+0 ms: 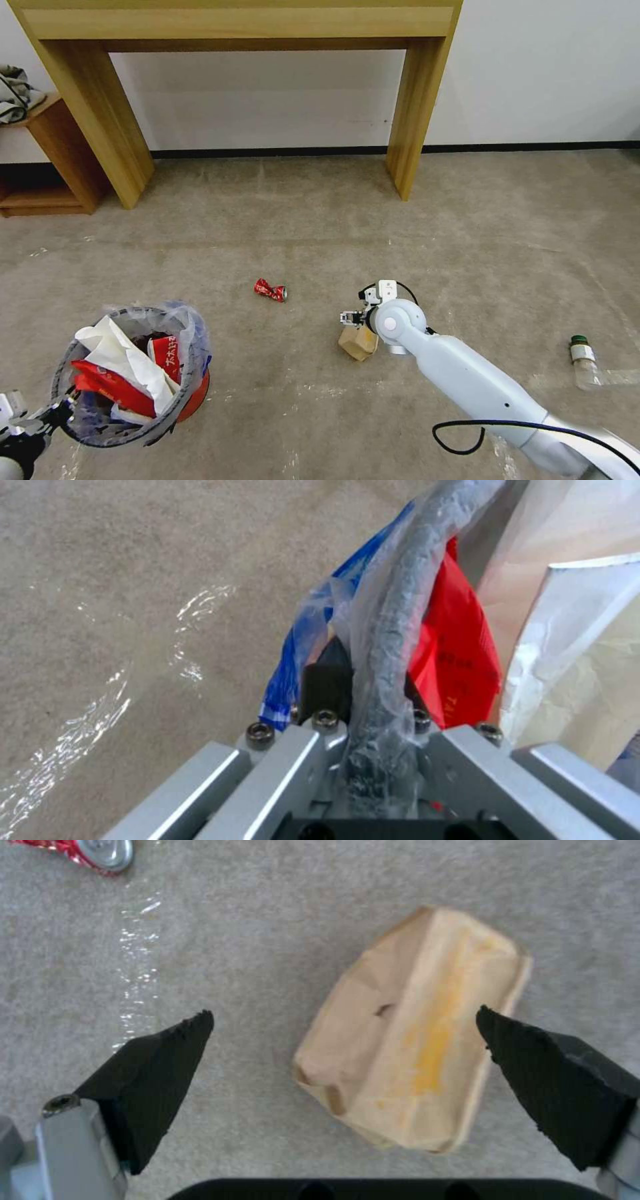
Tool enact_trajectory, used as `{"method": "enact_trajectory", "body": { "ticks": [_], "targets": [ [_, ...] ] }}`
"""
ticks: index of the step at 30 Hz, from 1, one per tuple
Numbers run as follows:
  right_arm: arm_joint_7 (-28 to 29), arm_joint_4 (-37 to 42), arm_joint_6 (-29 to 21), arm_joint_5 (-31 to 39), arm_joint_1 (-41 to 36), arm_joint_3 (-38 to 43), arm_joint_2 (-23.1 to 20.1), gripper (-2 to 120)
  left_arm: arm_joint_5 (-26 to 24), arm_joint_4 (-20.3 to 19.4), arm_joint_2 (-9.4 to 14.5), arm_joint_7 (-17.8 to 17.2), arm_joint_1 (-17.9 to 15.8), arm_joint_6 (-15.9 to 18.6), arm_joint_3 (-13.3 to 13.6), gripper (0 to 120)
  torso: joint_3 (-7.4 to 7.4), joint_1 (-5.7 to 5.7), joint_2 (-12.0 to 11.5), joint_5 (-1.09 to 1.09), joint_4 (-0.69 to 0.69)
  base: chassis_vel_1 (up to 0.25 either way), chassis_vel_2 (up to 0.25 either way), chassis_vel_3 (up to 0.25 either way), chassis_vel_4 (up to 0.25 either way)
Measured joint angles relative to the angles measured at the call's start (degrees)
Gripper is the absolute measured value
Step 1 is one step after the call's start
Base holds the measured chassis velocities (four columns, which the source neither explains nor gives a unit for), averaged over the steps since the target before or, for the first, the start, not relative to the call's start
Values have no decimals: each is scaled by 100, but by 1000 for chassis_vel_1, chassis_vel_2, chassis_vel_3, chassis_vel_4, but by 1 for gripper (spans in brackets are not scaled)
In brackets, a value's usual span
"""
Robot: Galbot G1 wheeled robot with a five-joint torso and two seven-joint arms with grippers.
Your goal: Pick up the trash bin and place the garbage on the floor into it.
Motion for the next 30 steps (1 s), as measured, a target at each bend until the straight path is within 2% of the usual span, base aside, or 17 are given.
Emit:
{"method": "enact_trajectory", "body": {
  "ticks": [14, 24, 30],
  "targets": [
    [-485, -1052, 175, -411, 17, 93, 574, 99, 15, 109, 2, 1, 0, -6, -3, 1, 0, 0, 0, 0, 0, 0, 0, 0, 0],
    [-719, -1546, 307, -743, 55, 160, 672, 98, 15, 147, 15, 3, -14, -10, -5, 1, 0, 0, 0, 0, 0, 0, 0, 0, 0],
    [-737, -1519, 328, -809, 56, 173, 607, 98, 19, 169, 15, 5, -33, -12, 4, 1, 0, 0, 1, 0, 0, 0, 0, 0, 0]
  ]
}}
